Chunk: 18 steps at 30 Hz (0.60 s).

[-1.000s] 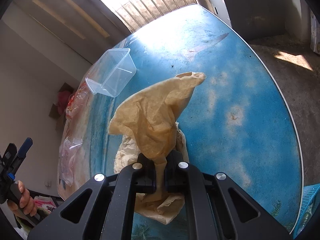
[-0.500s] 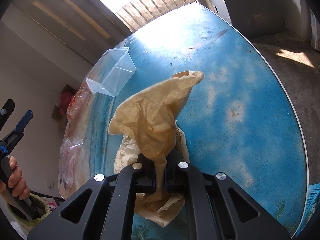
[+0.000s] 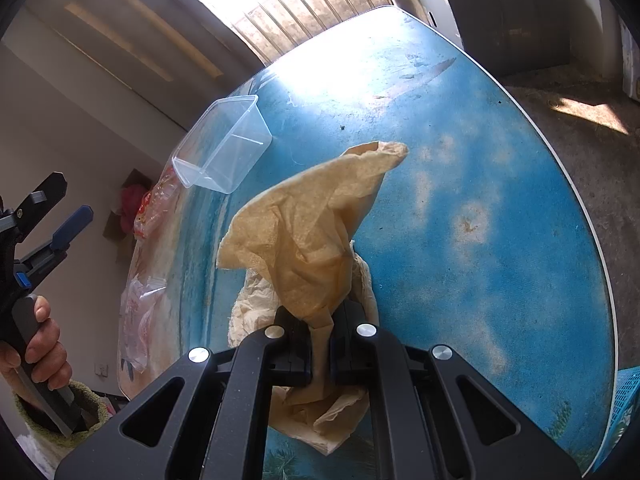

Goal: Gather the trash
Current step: 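Grasp the crumpled tan paper with the right gripper and lift it, then grasp the clear plastic tray rim with the left gripper while the right holds the paper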

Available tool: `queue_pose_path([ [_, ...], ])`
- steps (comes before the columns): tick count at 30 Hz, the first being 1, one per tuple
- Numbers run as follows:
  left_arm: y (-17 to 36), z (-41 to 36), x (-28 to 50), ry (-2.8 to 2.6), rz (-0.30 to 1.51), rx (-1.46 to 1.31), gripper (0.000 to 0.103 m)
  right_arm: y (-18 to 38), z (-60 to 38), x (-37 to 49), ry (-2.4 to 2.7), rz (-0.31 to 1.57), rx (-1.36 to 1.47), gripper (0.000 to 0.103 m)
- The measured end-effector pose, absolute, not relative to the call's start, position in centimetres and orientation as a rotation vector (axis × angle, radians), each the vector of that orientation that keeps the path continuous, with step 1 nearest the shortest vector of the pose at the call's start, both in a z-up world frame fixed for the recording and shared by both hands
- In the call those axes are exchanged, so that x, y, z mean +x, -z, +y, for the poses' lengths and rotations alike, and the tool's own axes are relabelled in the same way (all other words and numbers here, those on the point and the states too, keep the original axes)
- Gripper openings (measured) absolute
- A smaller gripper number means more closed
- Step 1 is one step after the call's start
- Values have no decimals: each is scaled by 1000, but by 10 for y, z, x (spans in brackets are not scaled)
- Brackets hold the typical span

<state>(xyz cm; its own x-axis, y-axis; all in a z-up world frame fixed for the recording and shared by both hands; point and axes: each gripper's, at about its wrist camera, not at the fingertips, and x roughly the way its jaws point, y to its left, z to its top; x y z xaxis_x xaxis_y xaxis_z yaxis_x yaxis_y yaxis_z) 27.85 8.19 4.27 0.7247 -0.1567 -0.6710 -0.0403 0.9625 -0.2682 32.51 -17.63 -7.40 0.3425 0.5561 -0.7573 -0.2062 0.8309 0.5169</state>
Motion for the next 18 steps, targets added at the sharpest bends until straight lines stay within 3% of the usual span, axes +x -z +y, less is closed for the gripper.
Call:
queue_pose_path([
  [18,29,144,327,1,927,-704,90,75,-177,324,-493,1110,389,6],
])
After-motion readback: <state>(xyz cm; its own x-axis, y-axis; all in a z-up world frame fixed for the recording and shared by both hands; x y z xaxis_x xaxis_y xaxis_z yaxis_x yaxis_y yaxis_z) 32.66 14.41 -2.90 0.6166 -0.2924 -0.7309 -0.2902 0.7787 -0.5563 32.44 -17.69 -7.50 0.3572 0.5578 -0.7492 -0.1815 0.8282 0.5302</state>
